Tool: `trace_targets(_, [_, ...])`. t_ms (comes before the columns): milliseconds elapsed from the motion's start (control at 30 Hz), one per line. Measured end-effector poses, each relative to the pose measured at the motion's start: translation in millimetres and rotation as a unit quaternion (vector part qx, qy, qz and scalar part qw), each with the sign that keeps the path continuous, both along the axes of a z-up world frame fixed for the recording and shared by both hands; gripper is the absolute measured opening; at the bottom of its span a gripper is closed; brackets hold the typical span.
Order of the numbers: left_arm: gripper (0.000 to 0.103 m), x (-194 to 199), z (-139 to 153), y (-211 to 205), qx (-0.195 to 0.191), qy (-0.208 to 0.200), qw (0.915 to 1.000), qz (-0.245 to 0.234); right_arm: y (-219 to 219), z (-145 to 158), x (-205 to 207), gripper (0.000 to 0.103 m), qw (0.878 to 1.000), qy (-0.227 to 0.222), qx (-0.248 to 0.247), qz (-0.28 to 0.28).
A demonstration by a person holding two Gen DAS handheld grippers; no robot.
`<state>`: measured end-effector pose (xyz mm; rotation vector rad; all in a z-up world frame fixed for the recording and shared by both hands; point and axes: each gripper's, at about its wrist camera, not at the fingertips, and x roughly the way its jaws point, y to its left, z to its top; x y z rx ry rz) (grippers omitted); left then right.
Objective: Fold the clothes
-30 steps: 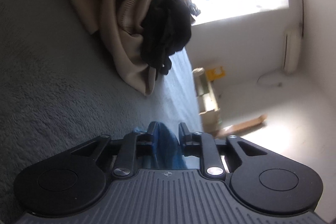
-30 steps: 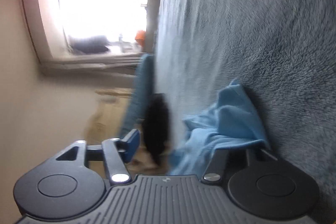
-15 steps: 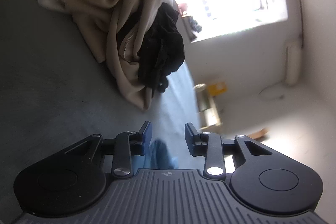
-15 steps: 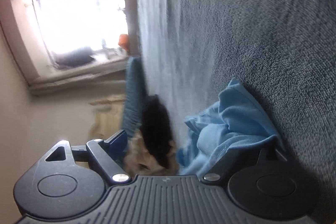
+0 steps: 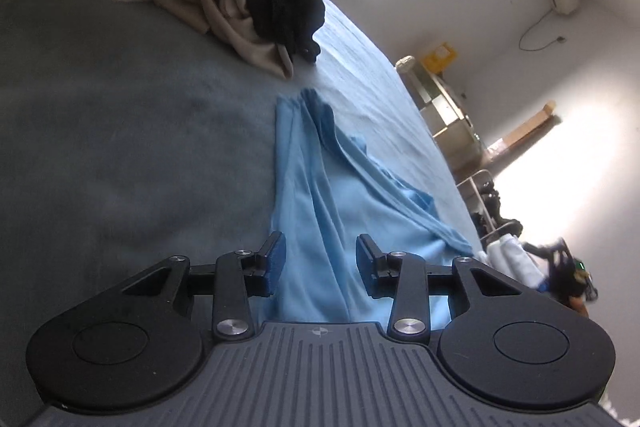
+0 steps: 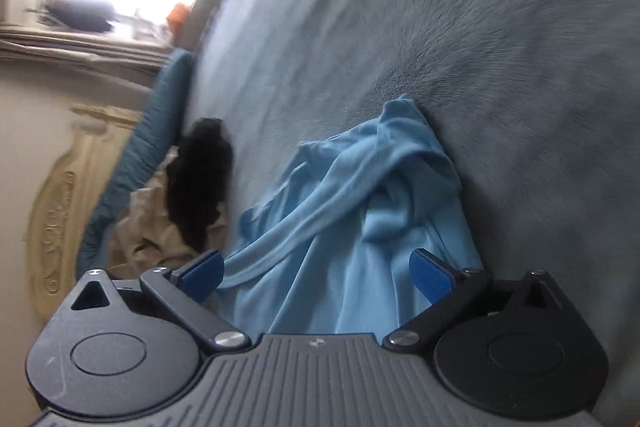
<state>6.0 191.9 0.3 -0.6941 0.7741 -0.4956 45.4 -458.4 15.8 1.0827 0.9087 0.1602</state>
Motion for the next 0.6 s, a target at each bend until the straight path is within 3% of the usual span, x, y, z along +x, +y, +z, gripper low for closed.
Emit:
trace_targets(167, [0.04, -26.1, -14.0, -4.8, -0.047, 0.021, 0.9985, 0.015, 2.3, -7.7, -78.9, 0.102, 0.999, -0.004, 0.025, -0.039])
trace_targets(267, [0.04, -28.6, -26.9, -14.1, -0.071, 0.039, 0.9965, 0.022, 8.7, -29.9, -108.8, 0.102, 0.996, 0.003, 0.071, -0.044])
trace_targets(467, [0.04, -17.4, -45.6, -27.9, -0.091, 0.054, 0.9922, 0.066, 27.0, -72.2, -95.9, 0.101, 0.992, -0.001, 0.111, -0.057])
trace_targets(600, [0.04, -2.1, -54.7, -24.6, -0.139, 0.06, 0.9833, 0.101, 26.6, -78.5, -90.2, 0.093, 0.989, -0.035, 0.111, -0.09])
